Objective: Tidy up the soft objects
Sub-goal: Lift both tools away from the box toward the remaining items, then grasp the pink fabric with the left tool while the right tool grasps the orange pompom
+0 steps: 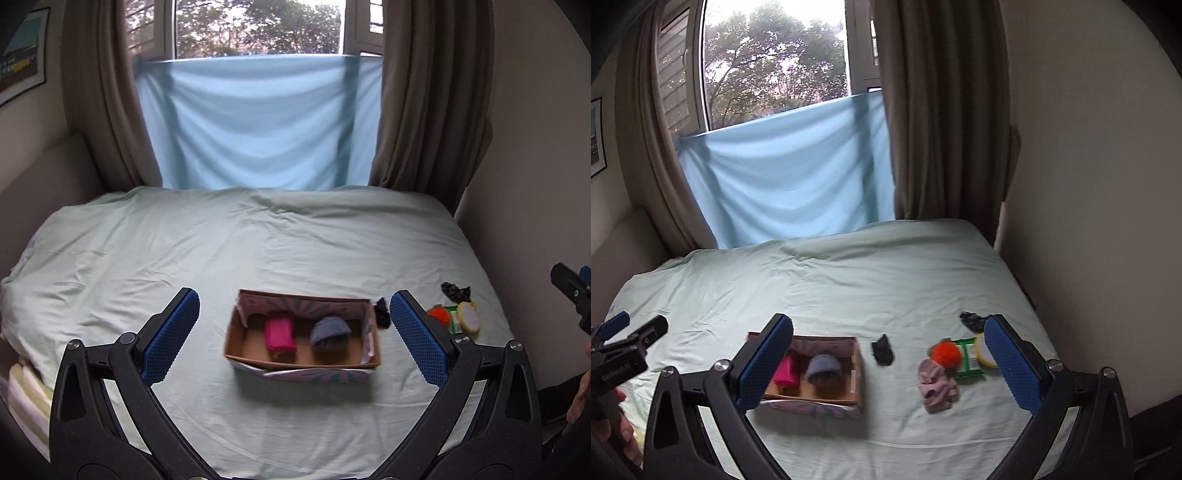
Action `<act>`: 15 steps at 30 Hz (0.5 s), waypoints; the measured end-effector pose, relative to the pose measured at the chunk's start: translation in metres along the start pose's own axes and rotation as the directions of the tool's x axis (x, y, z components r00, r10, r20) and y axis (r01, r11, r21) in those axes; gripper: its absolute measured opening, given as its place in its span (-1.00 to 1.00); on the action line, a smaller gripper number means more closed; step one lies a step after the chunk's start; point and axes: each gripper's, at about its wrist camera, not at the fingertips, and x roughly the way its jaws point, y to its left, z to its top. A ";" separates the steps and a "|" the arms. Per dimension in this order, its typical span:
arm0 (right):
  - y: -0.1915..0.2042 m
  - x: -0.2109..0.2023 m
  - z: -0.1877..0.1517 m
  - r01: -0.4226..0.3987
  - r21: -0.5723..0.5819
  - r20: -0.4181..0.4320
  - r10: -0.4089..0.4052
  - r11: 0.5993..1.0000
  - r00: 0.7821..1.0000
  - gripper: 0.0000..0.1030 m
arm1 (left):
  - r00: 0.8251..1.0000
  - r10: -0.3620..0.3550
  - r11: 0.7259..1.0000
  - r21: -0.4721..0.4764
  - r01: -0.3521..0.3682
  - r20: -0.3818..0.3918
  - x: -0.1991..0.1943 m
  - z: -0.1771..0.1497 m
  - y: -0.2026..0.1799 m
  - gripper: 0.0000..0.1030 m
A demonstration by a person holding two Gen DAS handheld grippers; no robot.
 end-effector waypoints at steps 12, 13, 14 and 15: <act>-0.092 0.014 -0.008 -0.021 -0.006 -0.001 0.021 1.000 1.000 1.00 | 0.996 -0.086 0.996 0.022 0.087 -0.021 0.021 -0.018 -0.104 0.99; -0.101 0.022 -0.011 -0.029 -0.010 -0.006 0.029 1.000 1.000 1.00 | 0.996 -0.090 0.995 0.028 0.091 -0.027 0.026 -0.022 -0.115 0.99; -0.107 0.027 -0.012 -0.033 -0.012 -0.009 0.032 0.999 0.999 1.00 | 0.994 -0.099 0.994 0.032 0.100 -0.040 0.034 -0.028 -0.126 0.99; -0.113 0.035 -0.015 -0.035 -0.016 -0.013 0.035 0.999 0.999 1.00 | 0.993 -0.108 0.993 0.031 0.110 -0.050 0.040 -0.032 -0.135 0.99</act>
